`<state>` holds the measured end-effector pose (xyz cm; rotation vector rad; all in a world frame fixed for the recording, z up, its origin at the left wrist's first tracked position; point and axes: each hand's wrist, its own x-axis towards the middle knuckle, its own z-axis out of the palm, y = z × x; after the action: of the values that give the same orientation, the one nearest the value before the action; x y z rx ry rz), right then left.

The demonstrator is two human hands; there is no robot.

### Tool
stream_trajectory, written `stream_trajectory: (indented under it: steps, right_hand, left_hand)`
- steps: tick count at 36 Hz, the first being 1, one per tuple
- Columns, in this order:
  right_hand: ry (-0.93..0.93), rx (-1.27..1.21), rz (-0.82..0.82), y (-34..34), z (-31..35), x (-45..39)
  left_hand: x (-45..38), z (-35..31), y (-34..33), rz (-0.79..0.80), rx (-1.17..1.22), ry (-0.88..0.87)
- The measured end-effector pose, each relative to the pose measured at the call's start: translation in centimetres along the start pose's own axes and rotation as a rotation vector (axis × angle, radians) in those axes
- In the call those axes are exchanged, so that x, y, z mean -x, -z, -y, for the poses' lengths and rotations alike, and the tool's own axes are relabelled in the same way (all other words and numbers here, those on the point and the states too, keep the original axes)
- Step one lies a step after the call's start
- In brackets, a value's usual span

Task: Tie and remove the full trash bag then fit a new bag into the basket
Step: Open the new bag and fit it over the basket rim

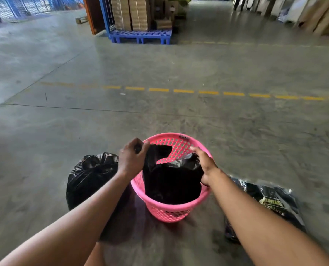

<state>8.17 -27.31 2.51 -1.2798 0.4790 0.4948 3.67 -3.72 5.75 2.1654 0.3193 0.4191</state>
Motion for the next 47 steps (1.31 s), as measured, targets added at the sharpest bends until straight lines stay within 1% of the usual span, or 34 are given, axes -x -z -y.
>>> stream_trajectory:
  steps: [1,4,5,8,10,11,13,16,17,19,21,22,24,26,28,29,31,32,34,38,40,42,44,46,47]
  right_hand:
    - [0.019,0.026,-0.015,0.3,0.0,-0.1]
    - [0.189,0.099,-0.124,1.0,0.0,-0.7]
    - [0.221,0.086,-0.125,1.2,0.2,-0.6]
    - [0.28,-0.018,-0.046,1.9,1.5,0.2]
    - [0.311,-0.037,-0.008,2.8,2.4,0.3]
    - [0.322,-0.035,0.002,3.3,2.8,0.5]
    - [0.297,-0.037,0.038,4.3,3.8,0.9]
    - [0.157,-0.023,0.191,5.4,5.1,2.0]
    - [0.099,-0.01,0.244,5.6,5.3,2.3]
    - [0.043,0.061,0.295,5.7,5.3,2.3]
    - [0.062,0.203,0.276,5.6,5.1,2.0]
    - [0.085,0.282,0.258,5.5,5.0,1.8]
    - [0.109,0.403,0.207,5.0,4.7,1.3]
    - [0.174,0.482,0.138,4.1,4.4,1.0]
    - [0.326,0.589,0.032,3.3,4.1,0.2]
    - [0.419,0.673,-0.036,2.9,3.9,-0.4]
    - [0.578,0.859,-0.222,2.5,3.5,-1.3]
    - [0.643,0.93,-0.304,2.4,3.3,-1.4]
    - [0.755,1.034,-0.41,2.5,3.0,-1.3]
    - [0.912,1.154,-0.554,3.0,2.7,-0.5]
    - [0.925,1.135,-0.576,3.5,2.7,-0.5]
    - [0.834,1.028,-0.579,4.0,2.8,-0.3]
    - [0.683,0.809,-0.53,4.2,3.4,0.1]
    - [0.566,0.595,-0.445,4.4,3.6,0.3]
    - [0.552,0.546,-0.405,4.5,3.6,0.3]
  left_hand:
    - [0.2,0.1,-0.5,0.001,-0.022,0.013]
    - [0.3,0.1,-1.4,0.001,-0.118,0.094]
    - [0.1,0.3,-1.6,-0.016,-0.129,0.118]
    - [-0.6,0.7,-1.7,-0.094,-0.067,0.178]
    - [-1.1,0.4,-1.2,-0.15,0.008,0.232]
    - [-1.6,0.5,-0.9,-0.148,0.041,0.265]
    - [-2.4,1.0,-0.2,-0.065,0.094,0.329]
    - [-3.9,2.5,0.7,0.123,0.136,0.378]
    - [-4.1,2.4,1.2,0.2,0.144,0.394]
    - [-4.1,1.7,2.1,0.379,0.199,0.435]
    - [-4.0,1.4,2.5,0.531,0.169,0.424]
    - [-4.0,1.5,2.6,0.579,0.122,0.406]
    - [-4.0,1.7,2.5,0.607,0.032,0.384]
    - [-4.1,1.7,2.2,0.584,0.048,0.366]
    - [-4.1,1.6,1.7,0.485,0.113,0.318]
    - [-4.1,1.8,1.4,0.433,0.158,0.308]
    - [-4.0,1.8,0.8,0.336,0.23,0.315]
    - [-3.9,1.9,0.6,0.288,0.237,0.318]
    - [-3.9,2.2,0.4,0.199,0.174,0.309]
    - [-4.2,3.6,1.6,0.091,0.033,0.318]
    - [-4.3,4.4,2.4,0.045,0.023,0.333]
    - [-4.1,4.6,3.4,-0.005,-0.01,0.345]
    - [-3.9,4.8,4.0,-0.045,-0.037,0.339]
    - [-3.6,5.0,4.6,-0.017,-0.044,0.351]
    - [-3.4,5.1,4.9,0.016,-0.05,0.36]
